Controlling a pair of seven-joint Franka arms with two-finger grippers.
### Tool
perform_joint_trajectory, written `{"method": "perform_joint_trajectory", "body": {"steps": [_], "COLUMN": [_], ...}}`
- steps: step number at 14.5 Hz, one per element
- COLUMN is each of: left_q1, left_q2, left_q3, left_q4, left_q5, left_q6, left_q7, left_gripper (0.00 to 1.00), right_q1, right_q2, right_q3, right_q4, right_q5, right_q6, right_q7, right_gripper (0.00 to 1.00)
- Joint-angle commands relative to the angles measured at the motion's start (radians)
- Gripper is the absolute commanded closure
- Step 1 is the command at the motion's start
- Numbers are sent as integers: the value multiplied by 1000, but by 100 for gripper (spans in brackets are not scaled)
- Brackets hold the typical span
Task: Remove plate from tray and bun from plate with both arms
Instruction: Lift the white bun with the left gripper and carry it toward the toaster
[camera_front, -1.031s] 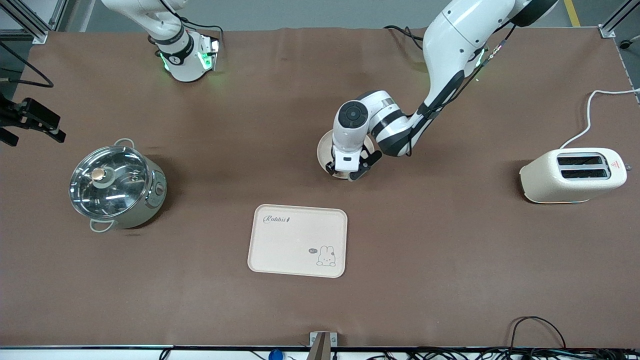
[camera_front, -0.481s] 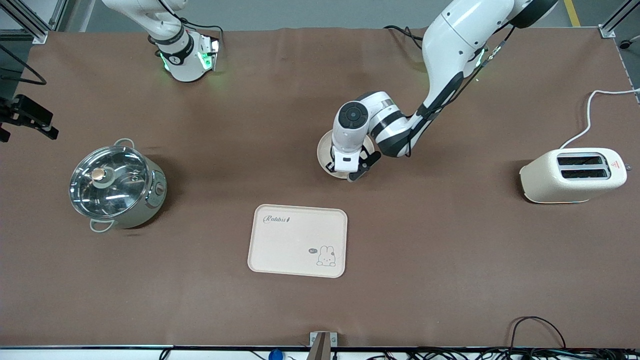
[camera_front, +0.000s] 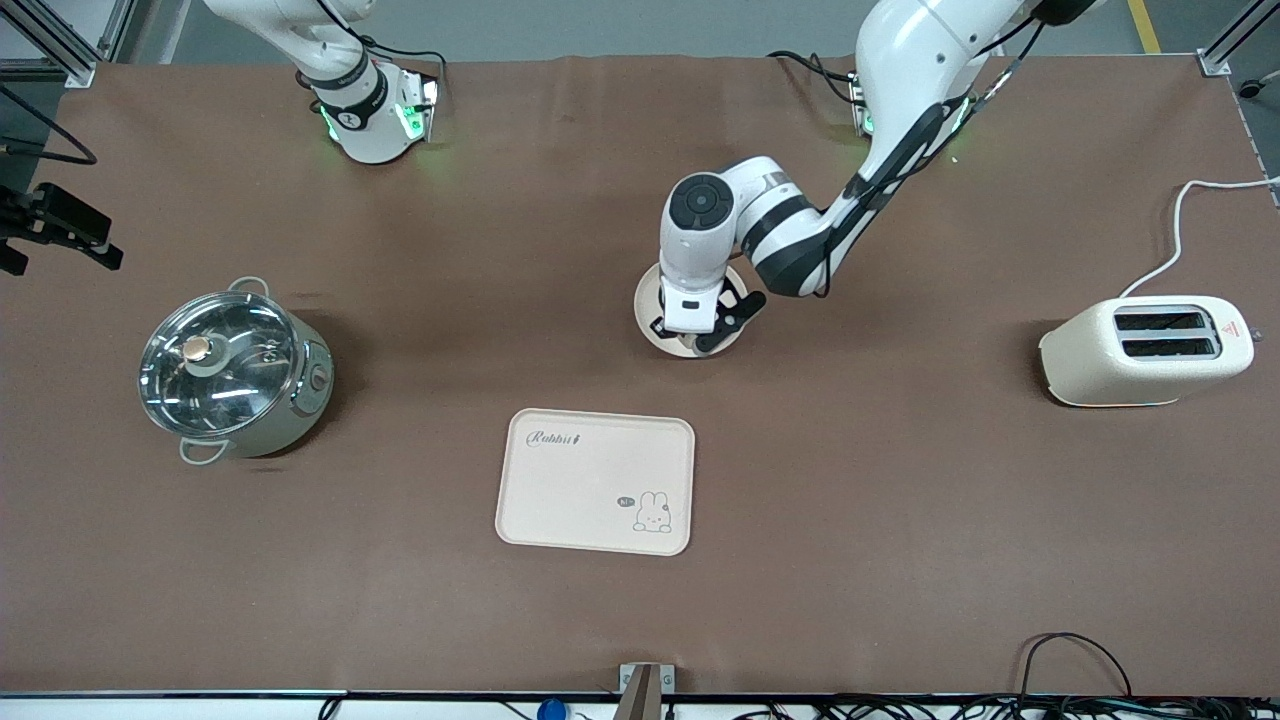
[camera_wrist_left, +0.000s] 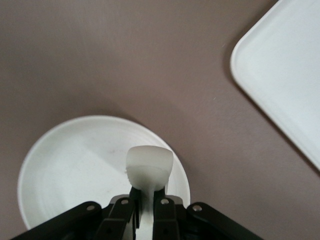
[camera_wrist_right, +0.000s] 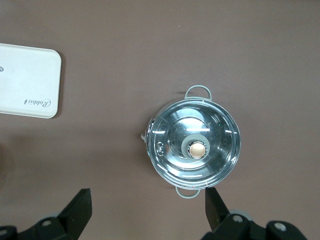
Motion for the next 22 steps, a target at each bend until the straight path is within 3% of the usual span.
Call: {"method": "perform_joint_trajectory", "body": {"steps": [1, 7, 11, 15, 16, 18, 19, 20, 22], "left_q1": [60, 280, 435, 532, 540, 540, 540, 543, 546], "left_q2": [-45, -5, 100, 200, 210, 211, 210, 205, 188], "left_q3": [-1, 6, 7, 7, 7, 7, 7, 7, 1], "left_q4": [67, 124, 173, 172, 172, 172, 172, 172, 172], "left_q5": [17, 17, 29, 95, 101, 105, 105, 105, 106], "left_q6": [-122, -153, -142, -98, -93, -92, -92, -92, -93], "left_q7": [107, 420, 601, 661, 664, 664, 664, 665, 667], "left_gripper": [88, 87, 86, 81, 76, 55, 24, 2, 0], "right_q1": [-15, -15, -13, -8, -8, -14, -16, -16, -16], "right_q2": [2, -1, -2, -2, -2, -2, -2, -2, -2], "right_q3": [18, 18, 18, 21, 21, 19, 18, 18, 18], "right_q4": [8, -3, -5, -17, -17, -17, -14, -14, -15], "right_q5": [-18, -10, -11, -11, -11, -14, -17, -18, -16], "right_q6": [-6, -17, -15, -18, -18, -17, -14, -14, -17], "right_q7": [15, 15, 16, 93, 84, 24, 7, 13, 16], "right_gripper": [0, 0, 0, 0, 0, 0, 0, 0, 0]}}
